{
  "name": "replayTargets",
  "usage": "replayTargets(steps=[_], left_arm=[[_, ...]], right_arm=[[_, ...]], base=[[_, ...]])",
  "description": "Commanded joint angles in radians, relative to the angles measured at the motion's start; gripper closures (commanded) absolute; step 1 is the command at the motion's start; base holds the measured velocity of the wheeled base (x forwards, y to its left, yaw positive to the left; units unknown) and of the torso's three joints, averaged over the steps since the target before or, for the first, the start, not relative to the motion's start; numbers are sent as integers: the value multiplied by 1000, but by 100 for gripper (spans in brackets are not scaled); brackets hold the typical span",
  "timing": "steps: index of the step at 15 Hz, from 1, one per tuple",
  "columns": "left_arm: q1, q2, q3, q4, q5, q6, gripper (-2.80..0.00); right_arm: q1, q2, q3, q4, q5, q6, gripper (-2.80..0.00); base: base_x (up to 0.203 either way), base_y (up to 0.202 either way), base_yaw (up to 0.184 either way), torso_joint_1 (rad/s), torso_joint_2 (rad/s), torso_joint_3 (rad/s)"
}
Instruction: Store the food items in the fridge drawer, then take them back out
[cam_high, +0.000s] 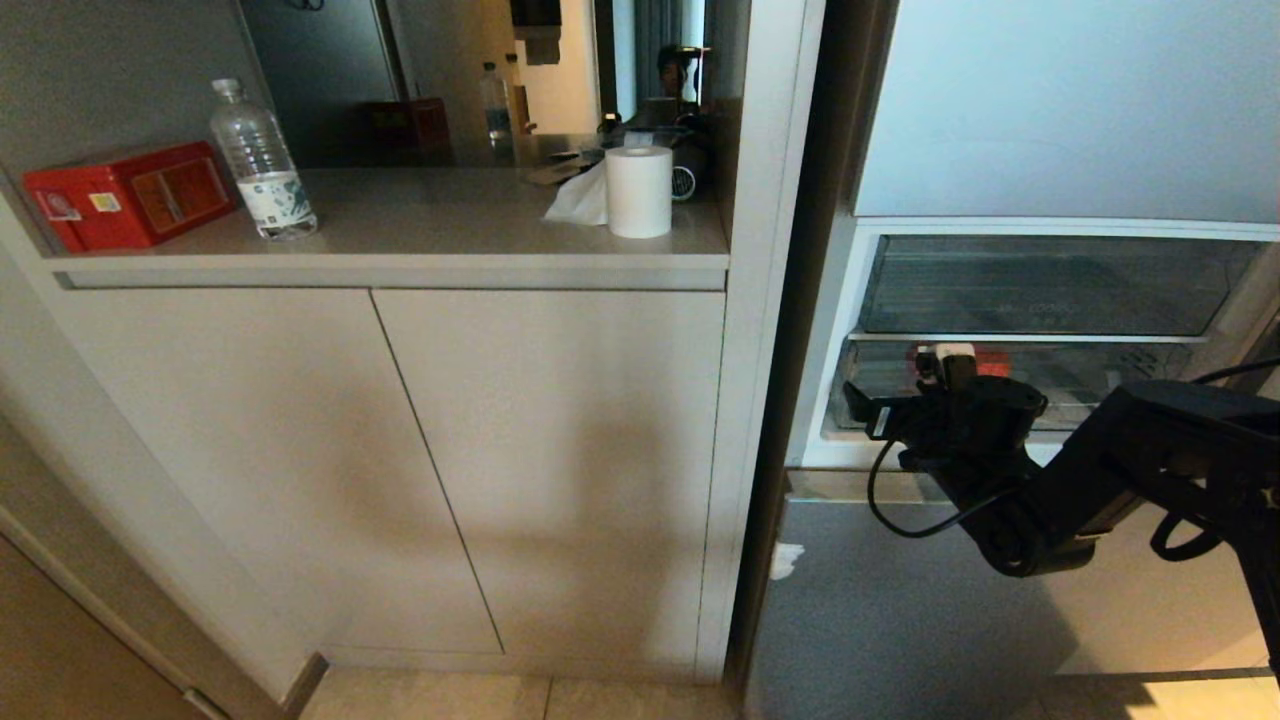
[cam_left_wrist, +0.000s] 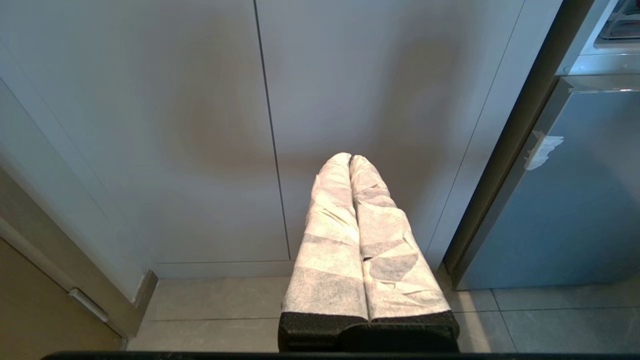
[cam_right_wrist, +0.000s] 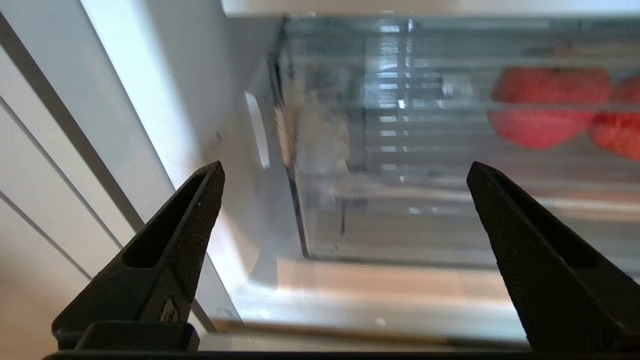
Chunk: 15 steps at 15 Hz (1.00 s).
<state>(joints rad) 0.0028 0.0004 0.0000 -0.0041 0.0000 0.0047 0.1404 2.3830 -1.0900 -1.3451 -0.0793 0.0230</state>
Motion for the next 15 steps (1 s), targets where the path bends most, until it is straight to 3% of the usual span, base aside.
replayTargets(steps=[1, 12, 13, 14, 15], left_arm=[[0, -2, 2, -1, 0, 0, 0], [0, -2, 2, -1, -1, 0, 0], [0, -2, 2, -1, 0, 0, 0], [0, -2, 2, -1, 0, 0, 0], [0, -2, 2, -1, 0, 0, 0]], right_arm=[[2, 15, -31, -7, 0, 0, -280], [17, 72, -144, 1, 1, 5, -280], [20, 75, -148, 2, 1, 5, -29], [27, 77, -153, 7, 1, 5, 0], [28, 79, -157, 9, 1, 5, 0]], base=[[0, 0, 0, 0, 0, 0], [0, 0, 0, 0, 0, 0], [0, 0, 0, 0, 0, 0], [0, 0, 0, 0, 0, 0], [0, 0, 0, 0, 0, 0]])
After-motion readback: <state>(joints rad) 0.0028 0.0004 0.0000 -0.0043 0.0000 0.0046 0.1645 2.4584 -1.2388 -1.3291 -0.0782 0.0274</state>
